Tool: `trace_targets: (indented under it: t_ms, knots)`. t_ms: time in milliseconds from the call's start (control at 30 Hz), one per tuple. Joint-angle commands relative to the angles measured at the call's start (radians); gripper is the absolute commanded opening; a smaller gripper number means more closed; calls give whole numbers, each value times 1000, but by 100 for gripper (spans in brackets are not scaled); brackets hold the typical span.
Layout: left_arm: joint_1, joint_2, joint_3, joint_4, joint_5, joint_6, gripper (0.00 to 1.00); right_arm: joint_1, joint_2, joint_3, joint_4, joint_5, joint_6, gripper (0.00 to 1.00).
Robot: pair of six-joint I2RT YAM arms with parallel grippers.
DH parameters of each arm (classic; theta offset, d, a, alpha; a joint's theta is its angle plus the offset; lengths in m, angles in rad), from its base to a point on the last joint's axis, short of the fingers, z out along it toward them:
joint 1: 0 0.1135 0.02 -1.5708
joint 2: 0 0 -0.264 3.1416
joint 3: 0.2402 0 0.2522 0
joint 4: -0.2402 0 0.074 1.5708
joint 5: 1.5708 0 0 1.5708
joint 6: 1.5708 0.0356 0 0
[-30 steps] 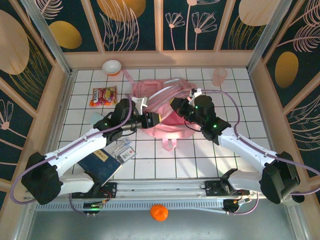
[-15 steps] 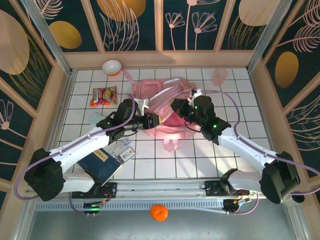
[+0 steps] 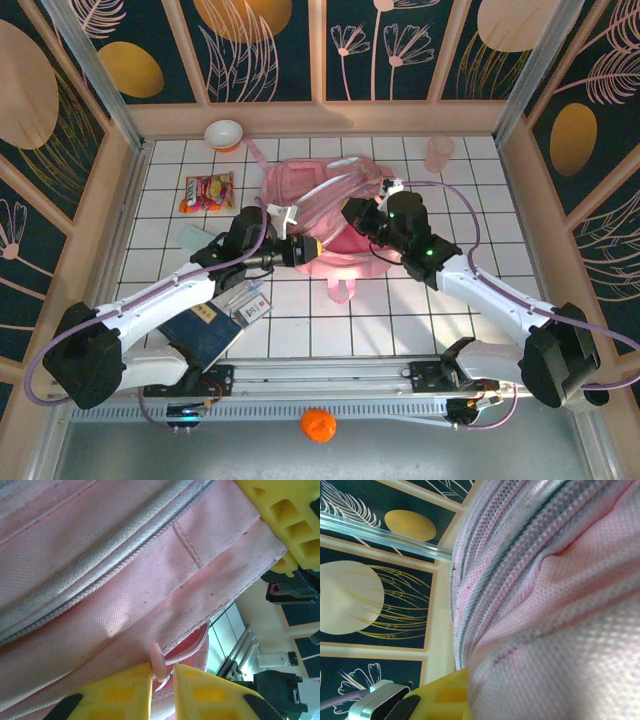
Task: Pack the student bag
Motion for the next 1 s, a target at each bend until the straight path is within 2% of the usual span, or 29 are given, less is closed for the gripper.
trace_targets:
  t_ms: [0, 67, 100, 367, 567, 667, 800, 967]
  knots:
    - [-2, -21, -11, -10, -24, 44, 22, 9, -35, 47, 66, 29, -24, 0]
    - [-2, -22, -14, -41, -62, 57, 28, 9, -38, 47, 63, 31, -25, 0]
    - [-2, -21, -16, -50, -71, 63, 27, 9, -40, 46, 61, 31, -25, 0]
    - [-2, -28, -32, -66, -94, 87, 8, 6, -56, 49, 41, 43, -36, 0]
    - [-1, -73, -64, -83, -211, 125, 3, -24, -95, 44, 32, 24, -49, 0]
    - [4, -109, -83, -77, -271, 140, 3, -85, -126, 45, 41, -62, -48, 0]
    - [22, -176, -122, -7, -310, 167, 5, -207, -143, 79, 37, -263, -36, 0]
    - [51, -226, -155, 73, -418, 219, 6, -301, -131, 163, -10, -454, -43, 0]
